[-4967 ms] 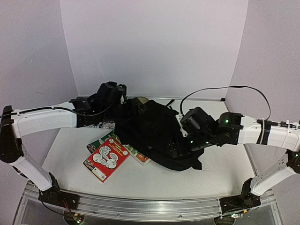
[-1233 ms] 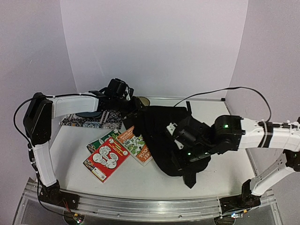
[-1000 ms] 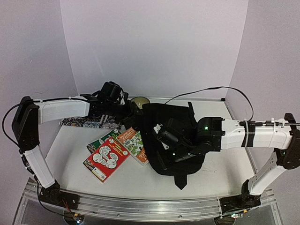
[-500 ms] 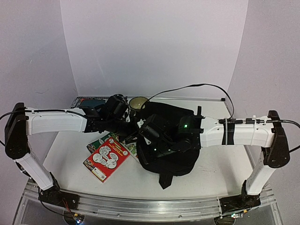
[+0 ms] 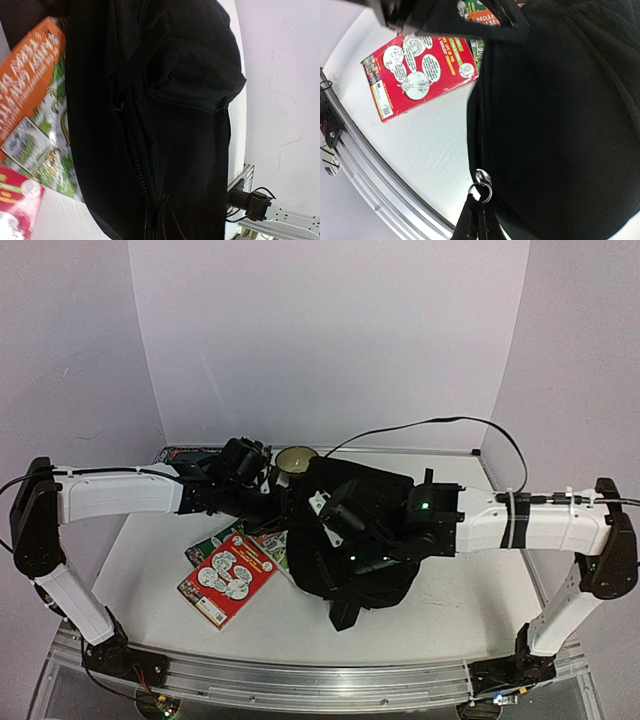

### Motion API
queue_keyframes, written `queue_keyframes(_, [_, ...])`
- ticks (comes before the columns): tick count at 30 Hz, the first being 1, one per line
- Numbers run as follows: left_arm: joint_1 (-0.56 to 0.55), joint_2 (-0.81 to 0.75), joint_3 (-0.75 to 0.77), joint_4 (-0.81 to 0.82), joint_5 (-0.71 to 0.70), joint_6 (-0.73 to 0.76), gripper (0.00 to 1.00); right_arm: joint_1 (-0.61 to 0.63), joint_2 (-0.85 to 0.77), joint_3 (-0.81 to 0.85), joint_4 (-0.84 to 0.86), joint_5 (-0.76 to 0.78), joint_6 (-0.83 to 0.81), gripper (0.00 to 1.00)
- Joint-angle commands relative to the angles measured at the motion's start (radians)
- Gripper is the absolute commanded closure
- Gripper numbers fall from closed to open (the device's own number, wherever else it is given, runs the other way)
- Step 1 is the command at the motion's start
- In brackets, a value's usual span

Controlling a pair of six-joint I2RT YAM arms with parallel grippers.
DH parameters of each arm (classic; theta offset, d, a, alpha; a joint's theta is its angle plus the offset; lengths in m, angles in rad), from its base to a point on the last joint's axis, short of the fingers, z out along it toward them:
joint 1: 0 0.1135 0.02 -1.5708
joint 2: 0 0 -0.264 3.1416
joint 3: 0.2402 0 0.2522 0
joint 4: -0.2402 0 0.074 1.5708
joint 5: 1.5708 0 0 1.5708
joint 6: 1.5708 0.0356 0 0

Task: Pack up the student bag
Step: Hold the largest pocket of the student bag.

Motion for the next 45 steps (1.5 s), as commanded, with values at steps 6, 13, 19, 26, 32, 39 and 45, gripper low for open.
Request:
queue_keyframes(6, [0.173, 0.114, 0.186, -0.097, -0.125, 0.292, 1.00, 0.007, -0.217, -0.104, -0.284, -0.077, -0.024, 1.00])
queue_keyframes(13, [0.192, 0.239, 0.328, -0.112, -0.139, 0.437, 1.00, 0.007, -0.205, -0.135, -0.278, -0.123, -0.018, 1.00])
queue_keyframes(19, [0.193, 0.213, 0.349, -0.112, -0.074, 0.373, 0.76, 0.007, -0.049, -0.015, -0.130, -0.071, -0.030, 1.00])
queue_keyframes(26, [0.191, 0.026, 0.185, -0.136, -0.069, 0.216, 0.51, 0.007, 0.108, 0.148, -0.073, 0.049, -0.041, 1.00])
queue_keyframes(32, [0.132, -0.098, 0.034, -0.139, -0.044, 0.070, 0.46, 0.007, 0.180, 0.220, -0.023, 0.058, -0.042, 1.00])
queue_keyframes(39, [-0.013, -0.085, 0.005, -0.132, -0.079, -0.021, 0.46, 0.007, 0.229, 0.259, 0.014, 0.030, -0.052, 1.00])
queue_keyframes(45, [-0.051, -0.045, 0.007, -0.126, -0.093, -0.057, 0.58, 0.007, 0.233, 0.271, 0.018, 0.026, -0.058, 1.00])
